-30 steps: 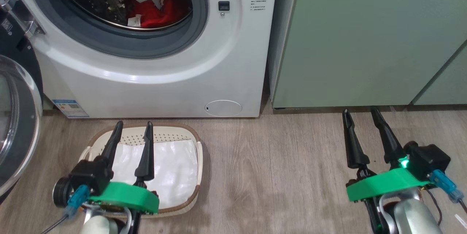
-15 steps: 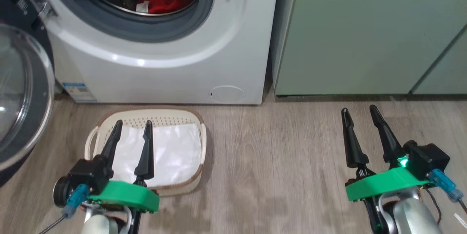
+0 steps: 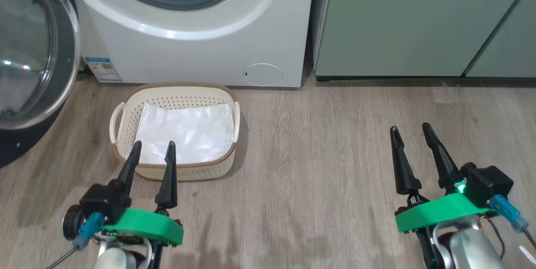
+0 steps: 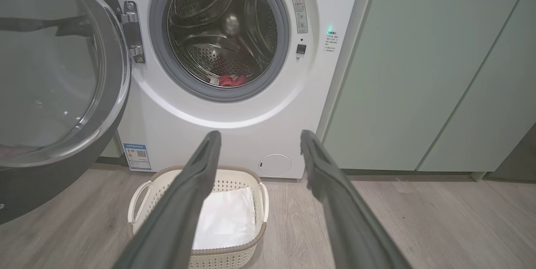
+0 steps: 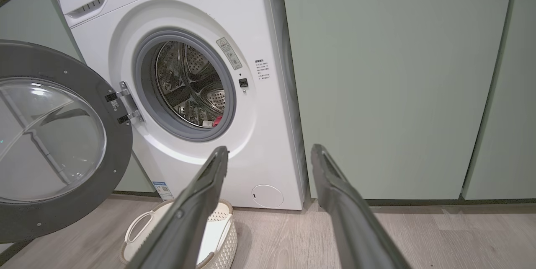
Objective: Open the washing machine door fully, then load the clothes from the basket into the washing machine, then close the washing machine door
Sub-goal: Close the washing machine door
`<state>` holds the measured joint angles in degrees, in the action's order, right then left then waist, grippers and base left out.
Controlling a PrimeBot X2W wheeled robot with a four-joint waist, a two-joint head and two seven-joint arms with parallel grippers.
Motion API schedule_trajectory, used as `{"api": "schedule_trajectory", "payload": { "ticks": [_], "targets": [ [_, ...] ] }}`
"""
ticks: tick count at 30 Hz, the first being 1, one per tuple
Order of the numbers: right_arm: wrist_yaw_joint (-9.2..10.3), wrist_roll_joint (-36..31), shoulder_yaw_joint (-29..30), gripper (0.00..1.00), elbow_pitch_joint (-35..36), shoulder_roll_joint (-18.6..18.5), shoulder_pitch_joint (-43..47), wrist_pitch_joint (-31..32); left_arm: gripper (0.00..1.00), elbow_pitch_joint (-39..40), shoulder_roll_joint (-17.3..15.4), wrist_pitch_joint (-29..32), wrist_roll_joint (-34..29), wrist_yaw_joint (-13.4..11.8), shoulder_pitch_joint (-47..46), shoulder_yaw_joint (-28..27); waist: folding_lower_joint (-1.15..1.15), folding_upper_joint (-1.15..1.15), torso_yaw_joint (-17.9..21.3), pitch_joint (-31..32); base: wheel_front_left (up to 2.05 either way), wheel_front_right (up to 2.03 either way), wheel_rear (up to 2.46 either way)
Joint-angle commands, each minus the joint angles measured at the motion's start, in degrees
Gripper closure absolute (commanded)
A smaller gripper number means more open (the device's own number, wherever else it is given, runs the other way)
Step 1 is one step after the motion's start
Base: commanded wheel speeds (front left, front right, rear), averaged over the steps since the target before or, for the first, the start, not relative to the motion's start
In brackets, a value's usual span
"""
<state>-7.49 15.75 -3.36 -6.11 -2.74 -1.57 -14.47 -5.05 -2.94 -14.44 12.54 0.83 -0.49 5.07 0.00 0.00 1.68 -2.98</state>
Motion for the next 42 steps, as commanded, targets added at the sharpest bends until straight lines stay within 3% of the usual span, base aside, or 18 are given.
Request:
{"api": "schedule_trajectory", "payload": {
  "ticks": [1,32,37,42],
  "targets": [
    [0.00,-0.21,-1.40,0.00,1.63,-0.14,-1.39,-0.53,0.00,1.84,0.06,-0.56,-0.30,-0.09,-2.48,-1.84,0.00,0.00,-0.05,0.06,-1.16,1.16,0.00],
    [0.00,-0.22,-1.21,0.00,1.59,-0.14,-1.25,-0.53,0.00,2.27,0.06,-0.56,-0.04,-0.04,-1.88,-1.41,0.00,0.00,-0.64,0.47,-0.12,0.12,0.00],
    [0.00,-0.40,-1.20,0.00,2.00,-0.14,-0.81,-0.53,0.00,2.23,0.06,-0.56,0.32,-0.40,-2.44,-0.53,0.00,0.00,-3.33,0.04,0.00,0.00,0.00],
    [0.00,-1.06,-1.23,0.00,2.18,-0.14,-0.44,-0.53,0.00,2.01,0.06,-0.56,0.86,-1.08,-2.90,0.16,0.00,0.00,-9.00,-0.46,0.00,0.00,0.00]
  ]
}}
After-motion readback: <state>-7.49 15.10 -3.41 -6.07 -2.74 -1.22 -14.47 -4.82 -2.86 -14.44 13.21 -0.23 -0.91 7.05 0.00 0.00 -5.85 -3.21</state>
